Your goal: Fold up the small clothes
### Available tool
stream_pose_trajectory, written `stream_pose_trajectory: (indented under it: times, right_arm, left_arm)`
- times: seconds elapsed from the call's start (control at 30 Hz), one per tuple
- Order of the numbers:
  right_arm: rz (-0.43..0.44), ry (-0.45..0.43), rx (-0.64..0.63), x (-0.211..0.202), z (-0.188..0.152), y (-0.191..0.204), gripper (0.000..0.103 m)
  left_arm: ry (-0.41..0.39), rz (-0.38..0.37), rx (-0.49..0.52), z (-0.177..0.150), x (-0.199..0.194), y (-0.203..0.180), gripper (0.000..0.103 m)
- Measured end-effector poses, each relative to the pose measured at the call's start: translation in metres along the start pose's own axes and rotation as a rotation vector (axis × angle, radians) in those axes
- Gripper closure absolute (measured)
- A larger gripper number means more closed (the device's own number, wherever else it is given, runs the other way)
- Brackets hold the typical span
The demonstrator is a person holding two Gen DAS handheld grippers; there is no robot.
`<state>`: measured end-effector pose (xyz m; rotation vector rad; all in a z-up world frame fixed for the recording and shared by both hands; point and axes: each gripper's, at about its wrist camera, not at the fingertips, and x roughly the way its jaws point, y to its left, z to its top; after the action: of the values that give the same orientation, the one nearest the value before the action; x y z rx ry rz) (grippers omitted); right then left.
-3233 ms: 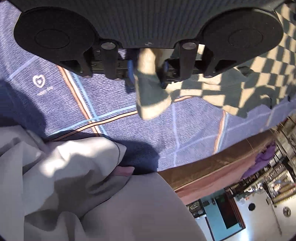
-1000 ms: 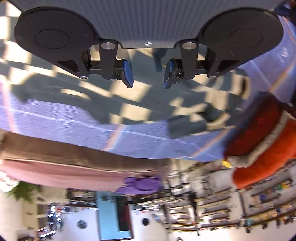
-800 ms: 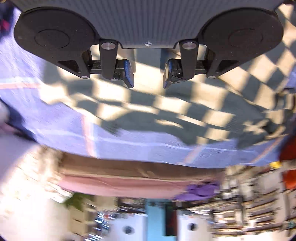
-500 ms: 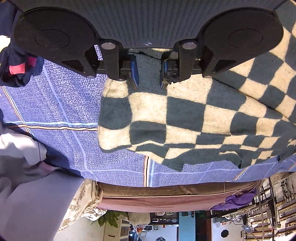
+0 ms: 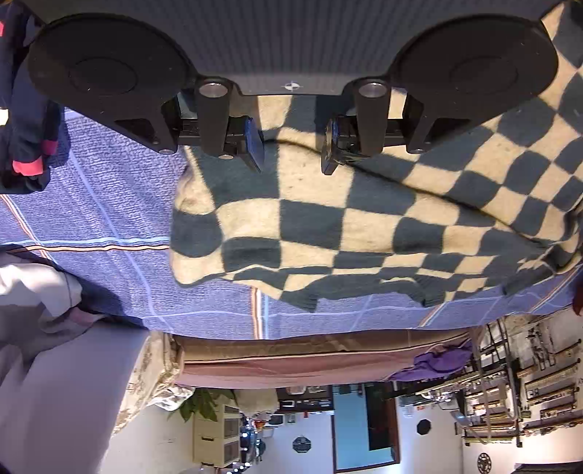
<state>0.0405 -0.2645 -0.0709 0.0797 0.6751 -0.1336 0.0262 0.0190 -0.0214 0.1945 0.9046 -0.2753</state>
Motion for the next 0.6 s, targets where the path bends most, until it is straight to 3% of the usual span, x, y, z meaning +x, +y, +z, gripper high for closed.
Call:
stream_pose_trajectory:
  times: [0.13, 0.27, 0.6]
  right_arm:
    - [0.023, -0.016, -0.041, 0.001, 0.003, 0.009, 0.041]
    - [0.032, -0.012, -0.063, 0.015, 0.015, 0.014, 0.041]
    - [0.063, 0.017, -0.056, 0.07, 0.056, 0.041, 0.041]
  left_arm:
    - [-0.096, 0.01, 0.042, 0.021, 0.009, -0.005, 0.001]
    - [-0.156, 0.018, 0.013, 0.058, 0.025, -0.003, 0.001]
    - [-0.184, 0.035, 0.047, 0.151, 0.101, -0.035, 0.004]
